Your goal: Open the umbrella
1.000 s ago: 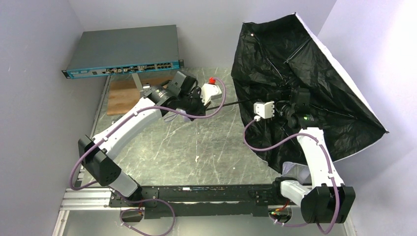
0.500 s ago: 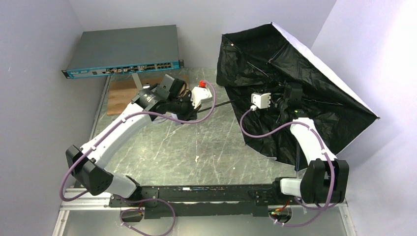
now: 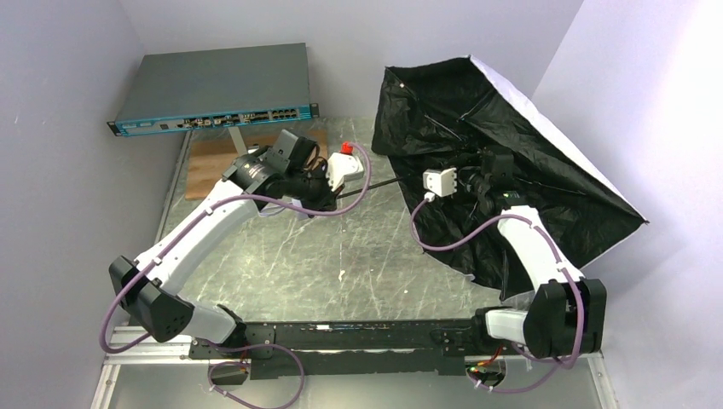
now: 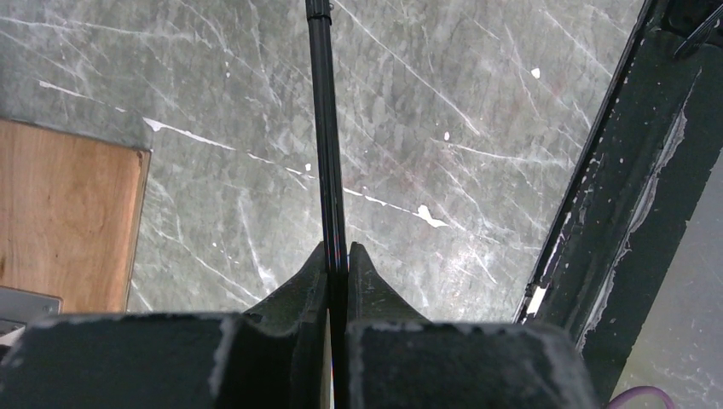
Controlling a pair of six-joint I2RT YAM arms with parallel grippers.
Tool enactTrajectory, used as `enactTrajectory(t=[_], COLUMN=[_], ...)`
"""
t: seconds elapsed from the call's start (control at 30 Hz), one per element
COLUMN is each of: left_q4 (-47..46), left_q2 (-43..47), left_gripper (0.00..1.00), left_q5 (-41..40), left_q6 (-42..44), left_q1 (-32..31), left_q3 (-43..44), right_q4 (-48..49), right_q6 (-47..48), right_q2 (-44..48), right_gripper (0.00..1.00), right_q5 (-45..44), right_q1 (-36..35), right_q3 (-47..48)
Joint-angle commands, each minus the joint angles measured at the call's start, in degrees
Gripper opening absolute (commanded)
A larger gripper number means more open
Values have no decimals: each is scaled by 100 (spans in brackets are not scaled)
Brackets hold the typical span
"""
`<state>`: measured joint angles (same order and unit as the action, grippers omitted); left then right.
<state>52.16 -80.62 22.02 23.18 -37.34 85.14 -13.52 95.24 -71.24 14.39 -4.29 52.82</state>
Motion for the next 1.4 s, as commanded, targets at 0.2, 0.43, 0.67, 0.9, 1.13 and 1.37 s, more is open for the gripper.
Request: enactTrajectory(t=[0.2,0.43,0.67,0.9,1.13,1.37], left_q4=[-285,26,-459,-1613,-2906,-3459], left_q2=[560,966,664,-250,-236,-80], left_gripper=[0,0,0,0,0,0], left_q5=[807,463,759,1255,680,620], left_q6=[365,814,190,-1731,-2211,-2939], left_q1=[-61,-10,-6,14,52,105], left_q3=[-27,-719,-253,734,840,381], right_q4=[1723,2296,936,-1142,-1514,-1324], right_q6=[58,-18,-153,-653,-2095,-7600], right_q2=[-668,-1037,-192,376,1015,1643], right_gripper=[26,7,18,81,89,89], right_q5=[-1419,-1715,-392,101,626,1413], right_q1=[-42,683,386,-497,-515,-468], right_q3=[-123,527,695,480,473,1175])
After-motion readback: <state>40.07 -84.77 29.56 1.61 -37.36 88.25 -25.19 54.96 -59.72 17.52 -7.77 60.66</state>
